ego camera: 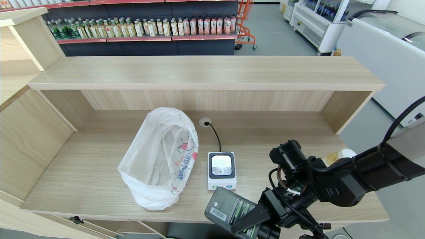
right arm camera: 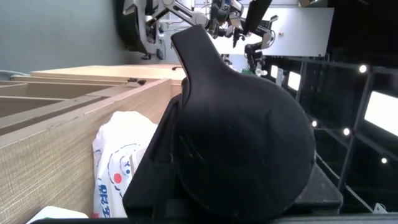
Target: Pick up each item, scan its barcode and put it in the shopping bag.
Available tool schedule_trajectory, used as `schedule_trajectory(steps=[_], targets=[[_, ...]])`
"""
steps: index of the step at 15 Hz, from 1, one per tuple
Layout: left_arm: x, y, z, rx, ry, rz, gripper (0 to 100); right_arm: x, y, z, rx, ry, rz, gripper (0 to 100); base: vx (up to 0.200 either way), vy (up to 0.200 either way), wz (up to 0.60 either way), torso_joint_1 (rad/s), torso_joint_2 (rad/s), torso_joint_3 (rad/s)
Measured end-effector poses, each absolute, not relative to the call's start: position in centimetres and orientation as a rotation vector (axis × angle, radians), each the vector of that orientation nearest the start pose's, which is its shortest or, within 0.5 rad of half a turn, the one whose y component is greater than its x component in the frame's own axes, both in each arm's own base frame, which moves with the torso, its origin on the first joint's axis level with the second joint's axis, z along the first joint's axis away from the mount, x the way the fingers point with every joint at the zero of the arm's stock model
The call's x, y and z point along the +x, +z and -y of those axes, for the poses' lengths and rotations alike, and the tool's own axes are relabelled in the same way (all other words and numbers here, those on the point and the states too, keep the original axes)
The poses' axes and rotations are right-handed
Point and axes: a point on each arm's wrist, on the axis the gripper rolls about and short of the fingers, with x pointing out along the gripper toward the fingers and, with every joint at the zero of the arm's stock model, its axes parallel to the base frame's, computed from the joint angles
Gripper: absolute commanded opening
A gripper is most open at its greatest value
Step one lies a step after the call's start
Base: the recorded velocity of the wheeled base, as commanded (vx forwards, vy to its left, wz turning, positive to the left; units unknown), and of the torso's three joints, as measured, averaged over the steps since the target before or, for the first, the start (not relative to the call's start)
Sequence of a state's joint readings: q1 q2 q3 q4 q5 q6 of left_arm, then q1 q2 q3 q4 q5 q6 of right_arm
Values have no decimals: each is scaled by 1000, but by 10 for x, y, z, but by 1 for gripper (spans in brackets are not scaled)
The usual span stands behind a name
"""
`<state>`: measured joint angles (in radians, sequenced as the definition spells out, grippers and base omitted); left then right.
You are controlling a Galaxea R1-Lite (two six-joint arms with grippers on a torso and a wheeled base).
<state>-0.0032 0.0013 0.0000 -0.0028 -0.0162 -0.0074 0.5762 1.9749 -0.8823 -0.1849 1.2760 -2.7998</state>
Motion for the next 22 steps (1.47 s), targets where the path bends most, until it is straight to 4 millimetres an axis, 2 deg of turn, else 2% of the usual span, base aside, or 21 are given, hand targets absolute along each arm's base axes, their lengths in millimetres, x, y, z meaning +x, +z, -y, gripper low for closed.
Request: schedule_trajectory(steps=[8,11,12,14,16,17,18,20,21,22], targets=[[-23,76,0,-7,-19,1,100,255,89,-192,1891,-1962,-2389,0,0,0,0,0,0,0],[-23,76,0,-7,-19,1,100,254,106,-191,1914,-1889,-2417,0,0,0,0,0,0,0],[-23,76,0,-7,-19,1,100,252,115,-190,1932,-1935,-2398,0,0,0,0,0,0,0],[-23,76,0,-7,-19,1,100,249,144,-181,2045,-2258,-2239,0,0,0,0,0,0,0],[-23,76,0,-7,-20,1,100,238,177,-159,2095,-2746,-1998,0,0,0,0,0,0,0],[-23,76,0,-7,-19,1,100,231,191,-142,2115,-2991,-1840,0,0,0,0,0,0,0],[-23,76,0,-7,-20,1,100,222,205,-121,2112,-3291,-1620,0,0,0,0,0,0,0],[-23,76,0,-7,-19,1,100,205,224,-85,2092,-3739,-1236,0,0,0,0,0,0,0],[-23,76,0,-7,-19,1,100,198,233,-70,1977,-4047,-946,0,0,0,0,0,0,0],[-23,76,0,-7,-20,1,100,192,240,-59,1702,-4396,-528,0,0,0,0,0,0,0]])
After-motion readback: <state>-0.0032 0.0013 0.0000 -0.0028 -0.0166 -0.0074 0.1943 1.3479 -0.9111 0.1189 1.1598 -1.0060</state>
